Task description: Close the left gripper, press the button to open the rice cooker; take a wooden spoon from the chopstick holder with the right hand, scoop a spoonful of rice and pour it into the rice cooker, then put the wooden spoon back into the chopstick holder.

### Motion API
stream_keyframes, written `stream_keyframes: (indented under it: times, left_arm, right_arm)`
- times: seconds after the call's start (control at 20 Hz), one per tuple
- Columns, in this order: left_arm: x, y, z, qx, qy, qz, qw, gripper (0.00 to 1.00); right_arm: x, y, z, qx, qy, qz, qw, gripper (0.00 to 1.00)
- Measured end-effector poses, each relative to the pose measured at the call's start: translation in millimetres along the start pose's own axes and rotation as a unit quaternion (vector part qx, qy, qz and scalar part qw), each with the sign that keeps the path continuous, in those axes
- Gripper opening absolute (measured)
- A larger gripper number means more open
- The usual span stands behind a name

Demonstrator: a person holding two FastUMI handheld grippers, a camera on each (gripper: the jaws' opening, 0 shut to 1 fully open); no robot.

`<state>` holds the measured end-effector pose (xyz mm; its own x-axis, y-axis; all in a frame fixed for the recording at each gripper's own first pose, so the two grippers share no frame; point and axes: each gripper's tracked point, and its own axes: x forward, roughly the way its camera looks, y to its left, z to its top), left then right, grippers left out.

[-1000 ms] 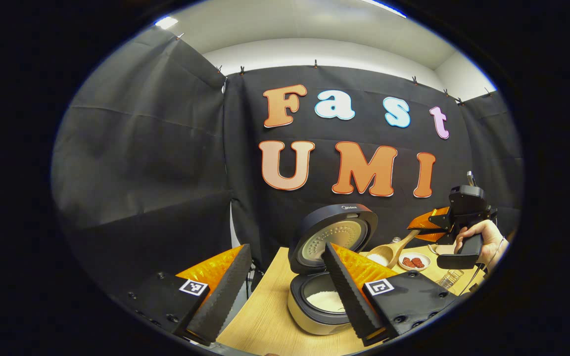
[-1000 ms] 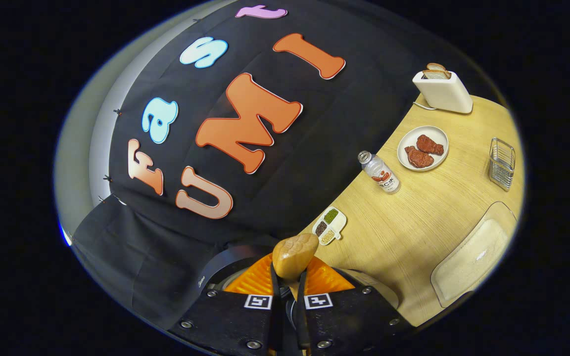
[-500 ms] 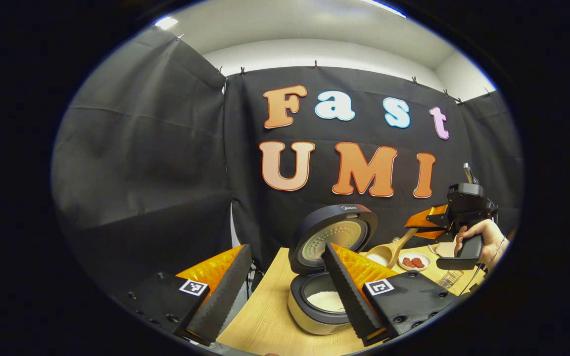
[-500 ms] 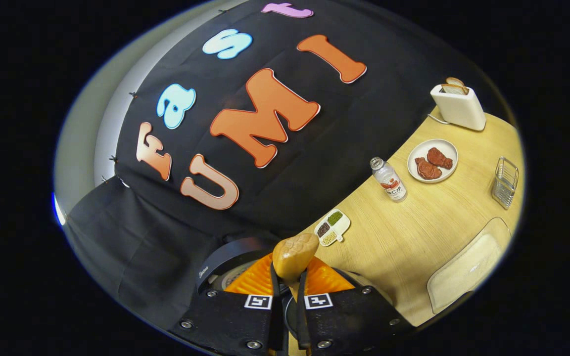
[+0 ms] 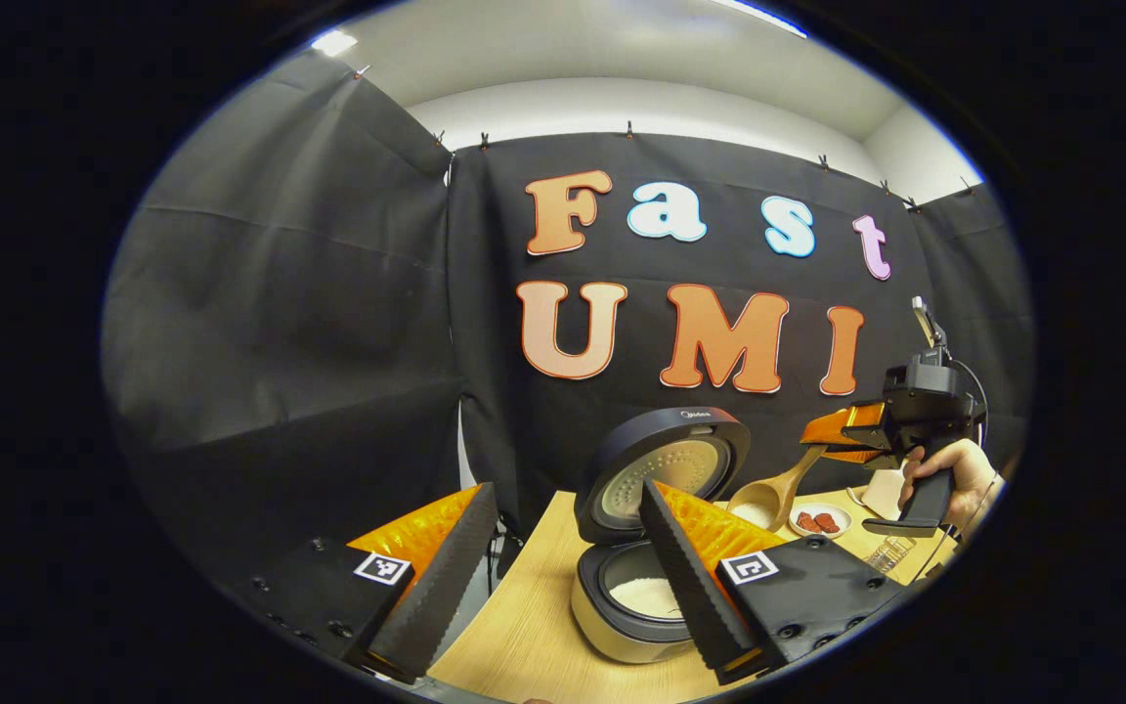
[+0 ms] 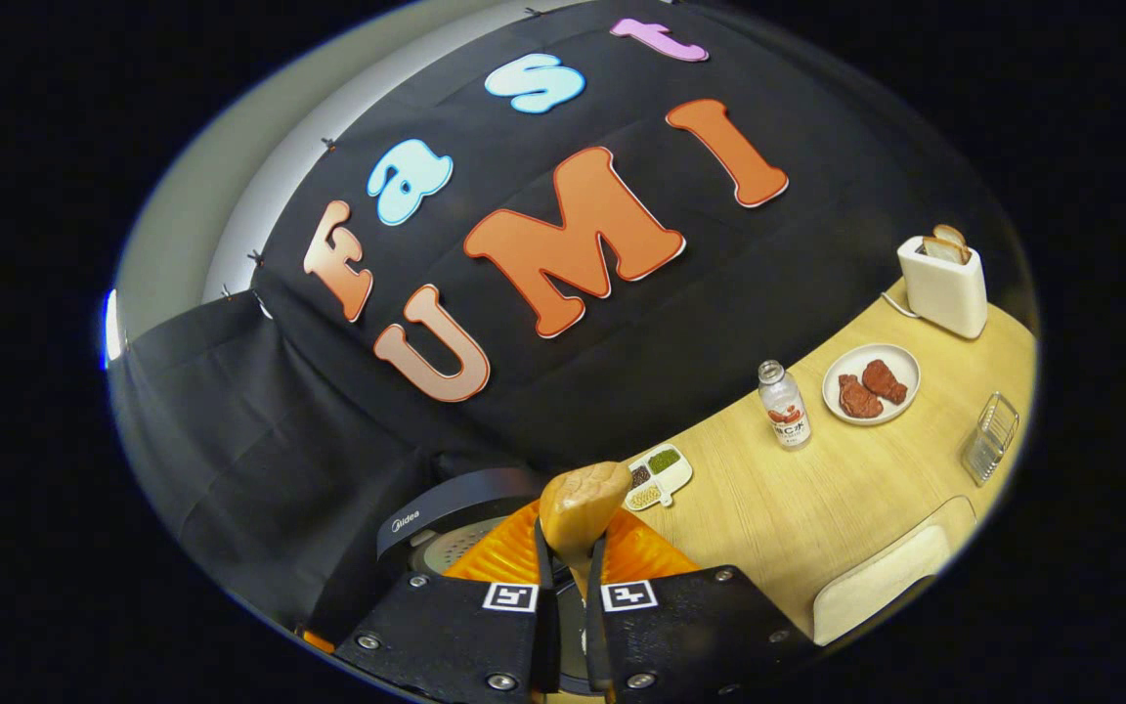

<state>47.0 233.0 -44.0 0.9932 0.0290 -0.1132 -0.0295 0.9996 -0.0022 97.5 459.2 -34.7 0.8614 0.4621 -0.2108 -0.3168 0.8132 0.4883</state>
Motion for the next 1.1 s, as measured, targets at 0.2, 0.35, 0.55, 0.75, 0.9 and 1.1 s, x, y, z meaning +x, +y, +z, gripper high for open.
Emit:
stream_keyframes:
  times: [0.2,0.35,0.55,0.75,0.9,1.1]
  left_arm:
    - [-0.1,0.3,-0.7,-0.003,0.002,0.001,1.0,0.99]
    - [0.0,-0.1,-0.7,-0.009,0.002,0.001,1.0,0.99]
    - [0.0,0.1,-0.4,-0.005,0.001,0.001,1.0,1.0]
    - [0.2,-0.2,-1.5,-0.008,0.001,-0.002,1.0,1.0]
    - [-0.5,1.1,-1.0,-0.006,0.0,0.002,1.0,1.0]
    - [-1.0,2.1,-0.1,-0.009,-0.002,0.004,1.0,1.0]
  right_arm:
    - [-2.6,10.8,-1.6,-0.034,-0.003,0.015,0.999,0.1]
    - [-3.3,16.1,-1.6,-0.05,-0.004,0.024,0.998,0.1]
    - [-6.3,25.4,1.7,-0.075,-0.011,0.033,0.997,0.1]
    - [-7.9,34.6,-2.9,-0.112,-0.013,0.042,0.993,0.1]
    - [-9.7,39.4,-9.0,-0.142,-0.01,0.046,0.989,0.1]
    - [-9.6,43.7,-18.5,-0.181,-0.009,0.049,0.982,0.1]
